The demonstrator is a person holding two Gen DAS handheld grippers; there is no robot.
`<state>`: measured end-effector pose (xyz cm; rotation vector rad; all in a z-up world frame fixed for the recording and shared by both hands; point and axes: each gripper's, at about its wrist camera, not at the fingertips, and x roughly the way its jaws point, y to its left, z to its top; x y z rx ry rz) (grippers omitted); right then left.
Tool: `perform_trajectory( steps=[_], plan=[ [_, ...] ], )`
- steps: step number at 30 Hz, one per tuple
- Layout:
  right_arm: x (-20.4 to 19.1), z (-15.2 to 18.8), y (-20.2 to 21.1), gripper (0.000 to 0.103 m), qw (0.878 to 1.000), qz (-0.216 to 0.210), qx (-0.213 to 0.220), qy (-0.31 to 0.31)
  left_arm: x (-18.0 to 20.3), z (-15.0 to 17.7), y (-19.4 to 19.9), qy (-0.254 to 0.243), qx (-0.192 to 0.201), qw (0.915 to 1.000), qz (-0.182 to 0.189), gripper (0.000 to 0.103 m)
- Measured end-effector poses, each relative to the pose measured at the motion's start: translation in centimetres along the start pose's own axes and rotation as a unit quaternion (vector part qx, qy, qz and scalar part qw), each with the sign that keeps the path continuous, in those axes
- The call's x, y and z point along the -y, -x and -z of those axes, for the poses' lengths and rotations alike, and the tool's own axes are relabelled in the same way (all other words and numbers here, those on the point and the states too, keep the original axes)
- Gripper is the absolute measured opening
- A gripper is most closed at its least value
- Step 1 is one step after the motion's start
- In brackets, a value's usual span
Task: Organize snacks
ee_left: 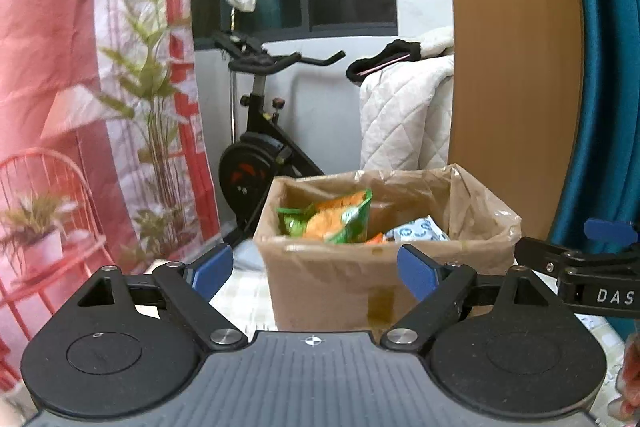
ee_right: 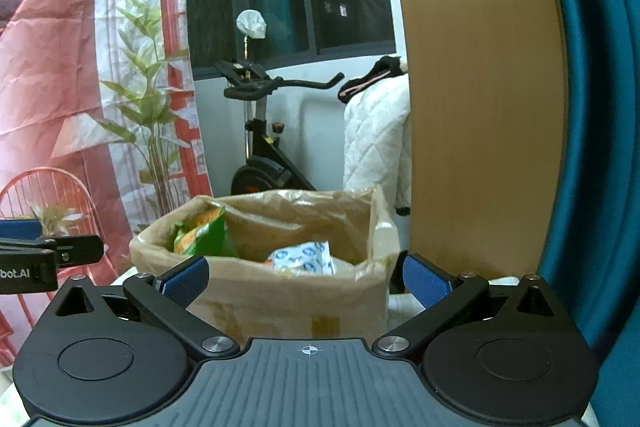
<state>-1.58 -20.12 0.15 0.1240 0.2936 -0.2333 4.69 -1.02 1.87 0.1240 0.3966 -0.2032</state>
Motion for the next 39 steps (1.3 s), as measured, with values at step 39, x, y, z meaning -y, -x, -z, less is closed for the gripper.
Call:
perform_trajectory(
  steps=[39],
  plan=[
    [-2.0,0.1,1.3,0.102,1.0,0.001,0.004,0.022,-1.9,1.1,1.3,0.018,0.012,0.9988,-0.044,0.091]
  ],
)
